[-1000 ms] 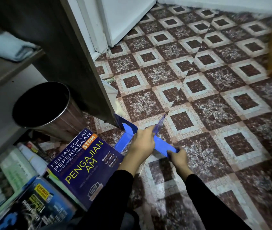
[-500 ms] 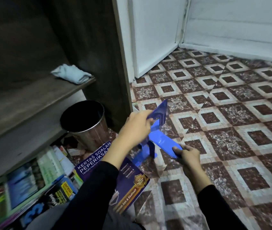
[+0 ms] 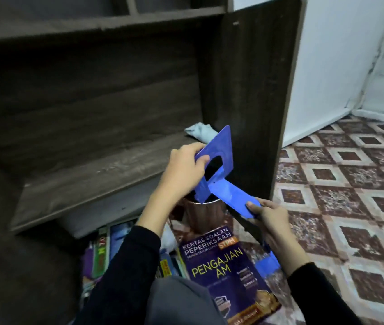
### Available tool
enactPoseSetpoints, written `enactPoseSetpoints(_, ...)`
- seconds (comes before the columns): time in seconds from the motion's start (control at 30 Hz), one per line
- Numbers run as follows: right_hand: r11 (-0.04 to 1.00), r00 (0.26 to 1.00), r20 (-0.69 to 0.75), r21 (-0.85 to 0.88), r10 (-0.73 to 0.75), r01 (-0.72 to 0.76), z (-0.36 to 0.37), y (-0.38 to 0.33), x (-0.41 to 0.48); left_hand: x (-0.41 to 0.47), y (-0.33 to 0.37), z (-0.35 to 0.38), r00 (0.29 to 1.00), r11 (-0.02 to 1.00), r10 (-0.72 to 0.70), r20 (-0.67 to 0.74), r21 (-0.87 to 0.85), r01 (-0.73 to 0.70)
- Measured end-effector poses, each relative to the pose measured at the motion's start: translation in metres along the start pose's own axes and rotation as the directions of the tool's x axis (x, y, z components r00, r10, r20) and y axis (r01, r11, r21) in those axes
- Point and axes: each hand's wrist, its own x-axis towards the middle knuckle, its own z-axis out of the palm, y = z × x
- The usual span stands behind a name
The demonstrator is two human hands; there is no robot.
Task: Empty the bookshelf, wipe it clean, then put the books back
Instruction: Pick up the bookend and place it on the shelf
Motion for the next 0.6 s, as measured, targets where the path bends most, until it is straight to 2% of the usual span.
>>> enactPoseSetpoints(0.13,0.999,0.992,0.121,-0.001,0.038,-0.039,0.06,0.002,0.0,-0.004,-0.024,-0.045,0.983,0.997,-0.065,-0.173,-0.043,0.058)
enactPoseSetpoints(0.27,0.998,0.974,0.221,0.013,0.052,-0.057,0.118,0.01,-0.004,-0.014,-0.05,-0.086,0.956,0.994,-0.108,-0.274,-0.035,0.103)
enactPoseSetpoints(0.5,0.994,0.935,0.338,-0.027,0.107,-0.104,0.217,0.035,-0.005,-0.033,-0.094,-0.149,0.952,0.984,-0.18,-0.248,-0.051,0.172)
enactPoseSetpoints(0.6,0.992,0.917,0.381,-0.079,0.118,-0.095,0.254,0.042,-0.007,-0.036,-0.116,-0.172,0.935,0.975,-0.221,-0.277,-0.032,0.221)
